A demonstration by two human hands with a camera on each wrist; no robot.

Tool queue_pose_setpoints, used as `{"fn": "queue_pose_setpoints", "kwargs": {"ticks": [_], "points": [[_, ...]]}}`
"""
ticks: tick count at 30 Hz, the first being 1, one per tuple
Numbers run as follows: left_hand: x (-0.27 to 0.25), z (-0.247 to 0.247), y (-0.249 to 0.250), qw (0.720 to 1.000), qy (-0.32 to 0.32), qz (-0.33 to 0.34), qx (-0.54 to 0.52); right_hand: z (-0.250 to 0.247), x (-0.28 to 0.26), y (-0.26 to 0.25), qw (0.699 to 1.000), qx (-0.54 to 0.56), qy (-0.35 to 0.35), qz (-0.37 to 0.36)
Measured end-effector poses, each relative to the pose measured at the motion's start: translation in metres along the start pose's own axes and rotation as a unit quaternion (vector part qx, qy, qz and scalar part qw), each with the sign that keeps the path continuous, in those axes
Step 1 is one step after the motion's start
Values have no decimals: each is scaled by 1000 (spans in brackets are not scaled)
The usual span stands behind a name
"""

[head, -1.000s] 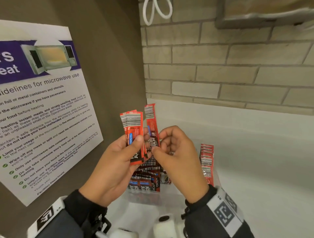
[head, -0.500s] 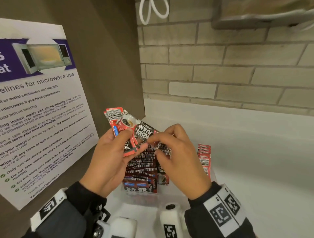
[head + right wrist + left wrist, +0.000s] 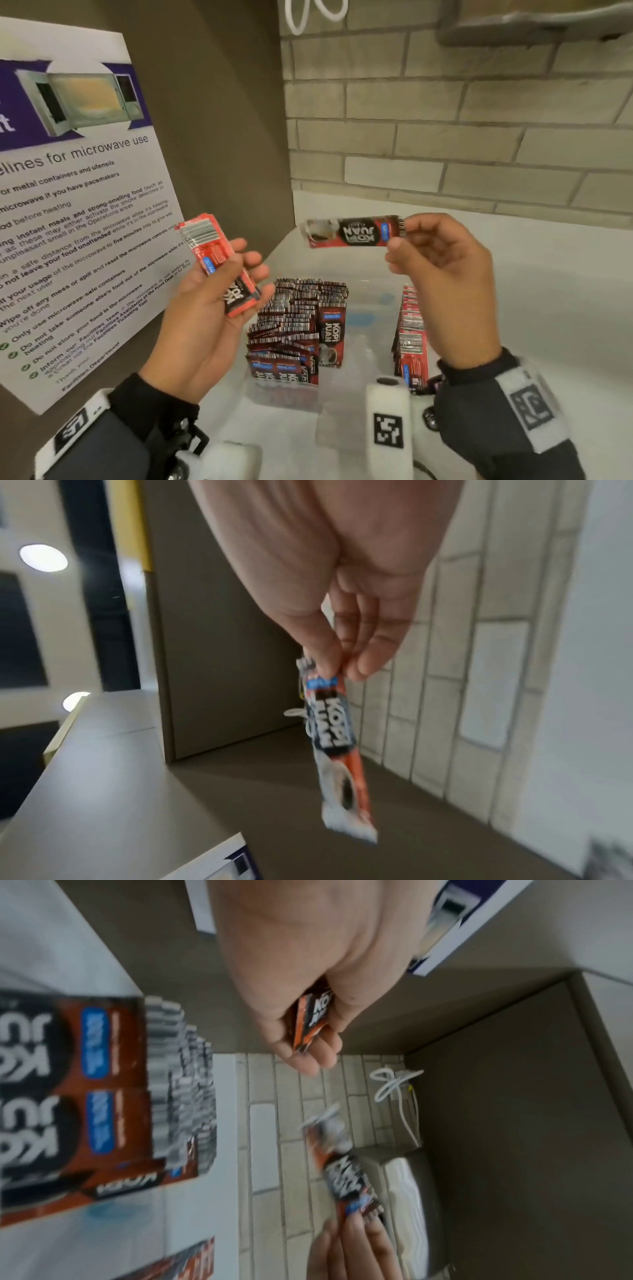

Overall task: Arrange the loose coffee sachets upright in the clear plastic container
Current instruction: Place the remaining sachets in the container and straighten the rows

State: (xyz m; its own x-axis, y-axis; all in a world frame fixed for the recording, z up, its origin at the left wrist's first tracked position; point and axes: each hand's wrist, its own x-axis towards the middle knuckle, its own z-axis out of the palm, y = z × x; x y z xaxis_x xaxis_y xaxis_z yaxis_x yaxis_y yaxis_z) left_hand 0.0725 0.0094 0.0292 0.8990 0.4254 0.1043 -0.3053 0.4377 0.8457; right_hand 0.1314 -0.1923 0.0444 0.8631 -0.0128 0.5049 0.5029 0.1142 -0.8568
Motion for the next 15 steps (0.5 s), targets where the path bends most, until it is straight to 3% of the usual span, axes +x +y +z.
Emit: {"fn": "queue_pose_setpoints", "kwargs": {"ticks": [3, 8, 15], "points": [[3, -6, 7, 1000, 12, 13, -6, -10, 1, -7, 989, -136, -53, -32], [-2, -5, 8, 1000, 3, 4, -5, 6, -7, 13, 938, -306, -159, 2], [-8, -6, 8, 1000, -4, -19, 9, 25, -18, 42, 902, -374, -217, 13]]}}
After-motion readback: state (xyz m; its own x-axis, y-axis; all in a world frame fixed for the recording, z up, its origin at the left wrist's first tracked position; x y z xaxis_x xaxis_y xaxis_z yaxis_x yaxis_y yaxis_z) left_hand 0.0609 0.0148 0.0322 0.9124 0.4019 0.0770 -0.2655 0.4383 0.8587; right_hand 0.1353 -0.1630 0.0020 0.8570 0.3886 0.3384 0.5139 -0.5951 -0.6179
